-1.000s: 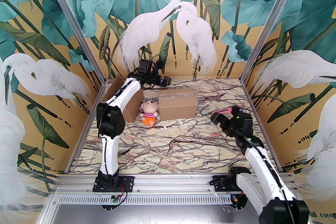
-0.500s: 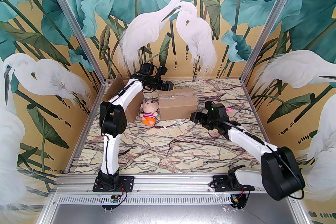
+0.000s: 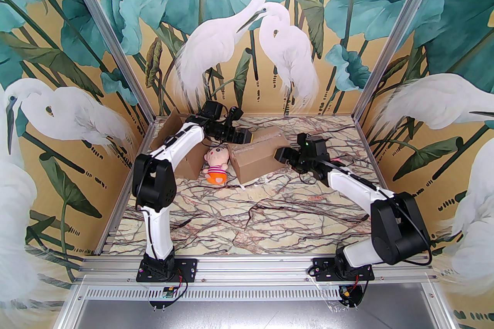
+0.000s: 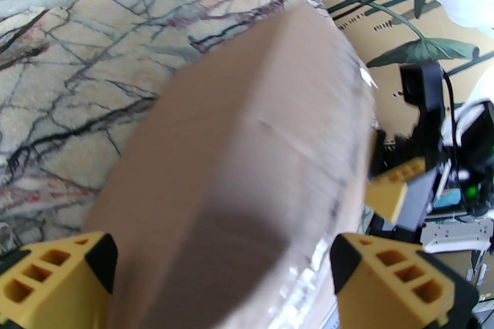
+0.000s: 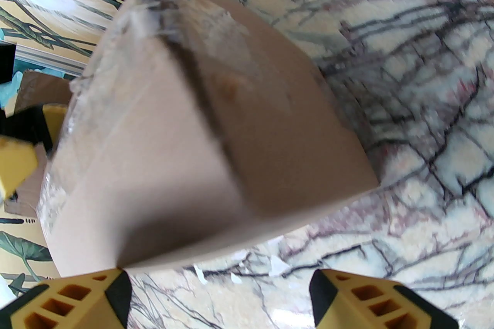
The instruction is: Unpack the express box
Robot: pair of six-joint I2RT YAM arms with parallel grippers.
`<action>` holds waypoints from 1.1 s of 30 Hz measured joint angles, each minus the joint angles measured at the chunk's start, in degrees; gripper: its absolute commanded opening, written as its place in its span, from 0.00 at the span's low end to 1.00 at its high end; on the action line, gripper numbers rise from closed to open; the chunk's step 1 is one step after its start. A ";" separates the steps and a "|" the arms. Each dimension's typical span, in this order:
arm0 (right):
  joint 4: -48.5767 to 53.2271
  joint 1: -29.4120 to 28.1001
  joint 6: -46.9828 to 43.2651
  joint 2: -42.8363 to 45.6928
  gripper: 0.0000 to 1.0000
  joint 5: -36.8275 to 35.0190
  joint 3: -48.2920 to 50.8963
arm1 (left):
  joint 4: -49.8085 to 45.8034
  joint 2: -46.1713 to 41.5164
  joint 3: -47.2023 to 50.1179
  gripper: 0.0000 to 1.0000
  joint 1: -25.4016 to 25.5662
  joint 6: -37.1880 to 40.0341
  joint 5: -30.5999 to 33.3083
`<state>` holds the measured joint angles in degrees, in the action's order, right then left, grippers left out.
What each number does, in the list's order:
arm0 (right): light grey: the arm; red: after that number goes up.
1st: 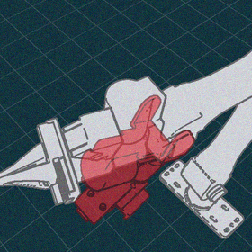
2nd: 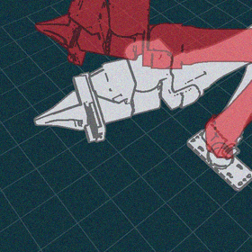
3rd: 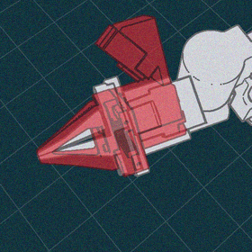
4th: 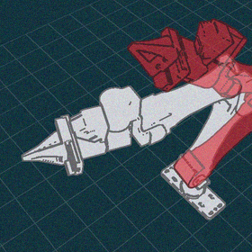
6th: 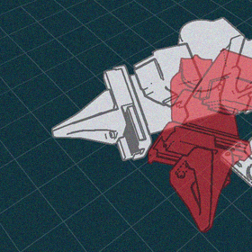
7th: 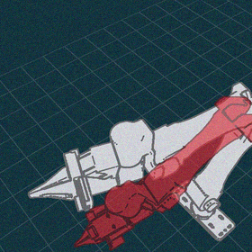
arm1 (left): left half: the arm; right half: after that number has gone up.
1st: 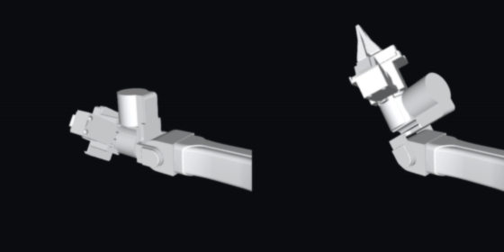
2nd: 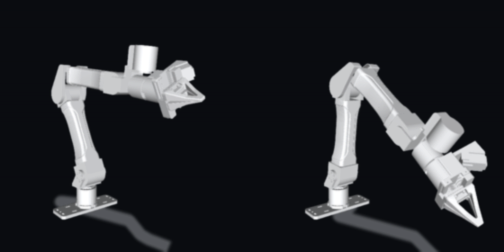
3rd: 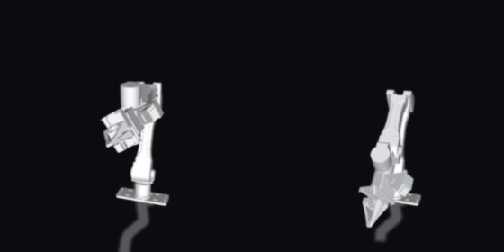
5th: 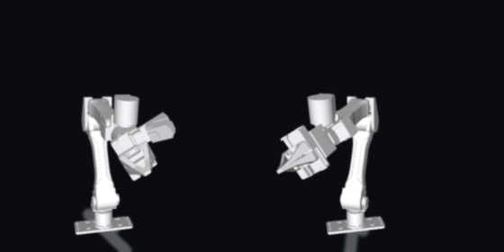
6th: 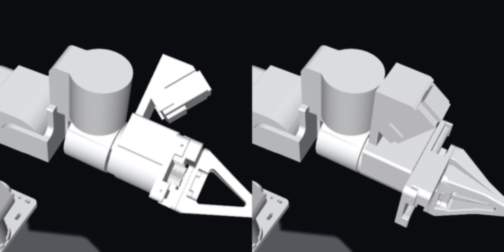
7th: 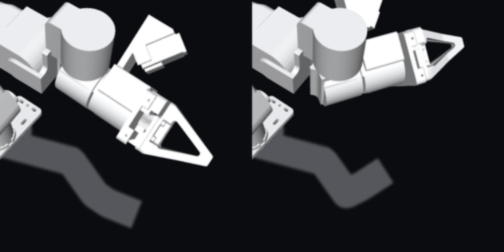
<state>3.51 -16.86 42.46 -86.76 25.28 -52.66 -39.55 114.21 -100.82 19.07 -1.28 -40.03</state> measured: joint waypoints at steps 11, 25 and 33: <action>0.48 2.86 0.90 -10.27 0.88 3.19 -14.36 | 6.69 -4.39 10.86 0.93 0.35 -8.07 -4.33; 12.87 3.43 -4.31 -15.19 0.89 2.67 -27.89 | 17.75 -8.81 18.84 0.89 7.74 -19.89 -4.74; 28.68 0.04 -11.30 -10.95 0.90 -14.64 -32.04 | 20.61 -10.14 19.71 0.89 7.61 -21.94 2.89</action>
<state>32.18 -16.82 31.16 -97.71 10.63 -84.71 -18.94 104.07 -81.10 26.68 -23.22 -37.15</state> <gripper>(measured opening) 0.902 0.890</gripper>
